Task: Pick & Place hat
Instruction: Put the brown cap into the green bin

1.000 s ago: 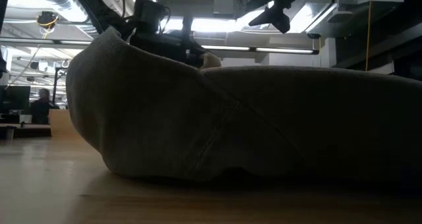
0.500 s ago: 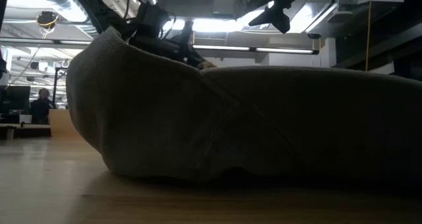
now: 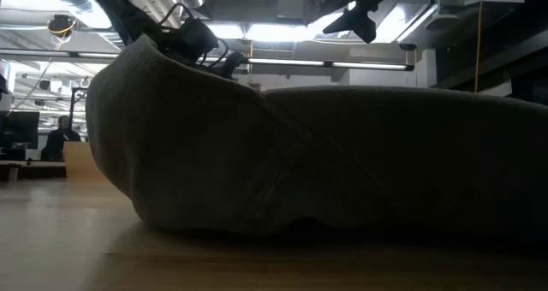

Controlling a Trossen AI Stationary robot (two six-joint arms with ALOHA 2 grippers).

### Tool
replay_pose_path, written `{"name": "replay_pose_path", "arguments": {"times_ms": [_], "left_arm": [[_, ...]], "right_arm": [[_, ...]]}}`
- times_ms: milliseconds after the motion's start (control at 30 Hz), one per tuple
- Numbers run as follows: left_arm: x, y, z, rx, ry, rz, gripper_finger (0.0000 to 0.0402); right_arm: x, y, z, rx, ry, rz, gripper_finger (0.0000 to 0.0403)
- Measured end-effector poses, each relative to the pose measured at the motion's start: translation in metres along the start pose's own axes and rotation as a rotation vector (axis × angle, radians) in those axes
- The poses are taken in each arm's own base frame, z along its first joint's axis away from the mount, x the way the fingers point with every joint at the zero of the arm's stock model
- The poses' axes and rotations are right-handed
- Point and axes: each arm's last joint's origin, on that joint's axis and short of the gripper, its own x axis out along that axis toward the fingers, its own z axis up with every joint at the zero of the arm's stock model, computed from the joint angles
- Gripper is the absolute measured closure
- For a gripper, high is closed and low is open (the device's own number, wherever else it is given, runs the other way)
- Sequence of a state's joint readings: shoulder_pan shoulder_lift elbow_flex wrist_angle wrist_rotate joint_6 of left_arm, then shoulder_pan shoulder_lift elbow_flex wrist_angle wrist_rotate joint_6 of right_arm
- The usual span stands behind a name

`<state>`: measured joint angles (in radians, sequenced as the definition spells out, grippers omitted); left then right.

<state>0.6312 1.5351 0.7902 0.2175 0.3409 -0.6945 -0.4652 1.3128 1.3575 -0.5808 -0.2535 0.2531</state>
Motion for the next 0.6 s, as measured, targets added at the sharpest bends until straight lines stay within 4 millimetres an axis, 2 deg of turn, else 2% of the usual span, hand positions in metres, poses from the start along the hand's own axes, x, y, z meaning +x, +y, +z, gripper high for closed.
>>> {"name": "replay_pose_path", "arguments": {"times_ms": [200,500,600], "left_arm": [[-0.005,0.002,0.004,-0.009,0.006,-0.009,0.0269],[-0.010,0.015,0.006,-0.039,0.045,0.037,0.0172],[-0.013,0.021,0.010,-0.079,0.061,0.003,0.0150]], "right_arm": [[0.000,0.000,0.000,0.000,0.000,0.000,0.0212],[0.000,0.000,0.000,0.005,0.000,0.000,0.0212],[0.000,0.000,0.000,0.013,0.000,0.000,0.0212]]}}
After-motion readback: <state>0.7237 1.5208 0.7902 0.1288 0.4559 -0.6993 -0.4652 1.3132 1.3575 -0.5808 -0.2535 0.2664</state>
